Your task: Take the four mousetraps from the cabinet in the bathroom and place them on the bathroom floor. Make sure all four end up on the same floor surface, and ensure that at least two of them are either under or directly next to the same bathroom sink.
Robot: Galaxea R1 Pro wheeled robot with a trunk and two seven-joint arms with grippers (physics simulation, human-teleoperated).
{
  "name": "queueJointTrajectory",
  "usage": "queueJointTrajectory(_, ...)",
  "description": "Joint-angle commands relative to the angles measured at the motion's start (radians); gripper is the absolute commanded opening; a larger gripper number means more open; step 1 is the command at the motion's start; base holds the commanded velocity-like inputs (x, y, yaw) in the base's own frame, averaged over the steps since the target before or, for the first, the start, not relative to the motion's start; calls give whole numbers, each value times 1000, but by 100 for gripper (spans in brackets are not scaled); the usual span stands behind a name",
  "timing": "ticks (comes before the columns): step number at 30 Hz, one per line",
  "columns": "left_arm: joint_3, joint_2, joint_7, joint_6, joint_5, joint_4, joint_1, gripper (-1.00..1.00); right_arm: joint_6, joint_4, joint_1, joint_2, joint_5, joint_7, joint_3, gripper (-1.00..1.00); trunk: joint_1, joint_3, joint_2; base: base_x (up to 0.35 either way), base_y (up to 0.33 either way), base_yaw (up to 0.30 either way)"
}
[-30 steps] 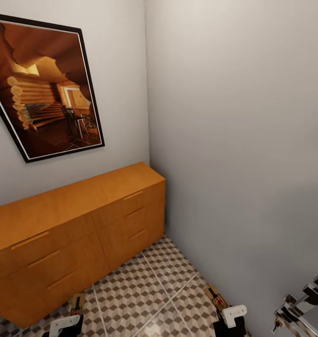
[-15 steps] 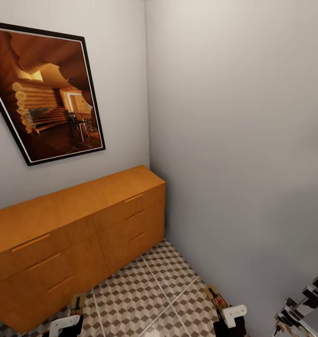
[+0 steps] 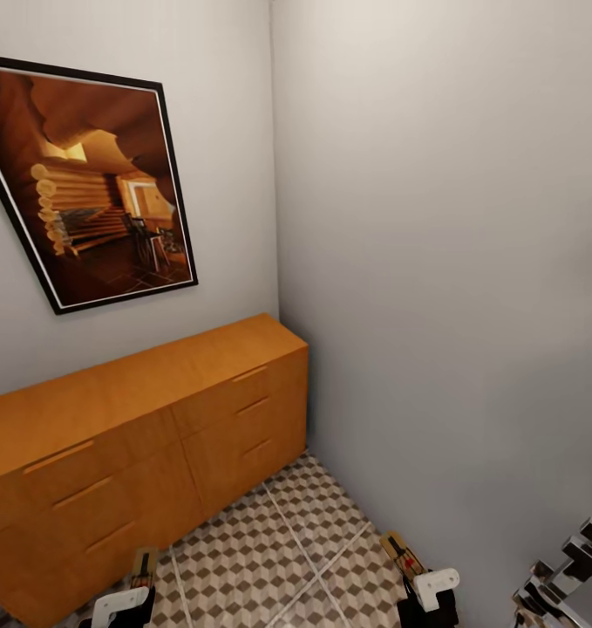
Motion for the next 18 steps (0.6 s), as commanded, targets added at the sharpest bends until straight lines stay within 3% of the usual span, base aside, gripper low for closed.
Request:
queueJointTrajectory(1,-5,-1,-6,-3,9,3,-2,-100,-3,1,-1,1,7,-1,-4,-100,1,-1,-2,0,0,0)
queueJointTrajectory(18,-5,-1,-6,-4,9,3,-2,-100,-4,2,-1,1,7,-1,-4,-100,1,20,-2,0,0,0)
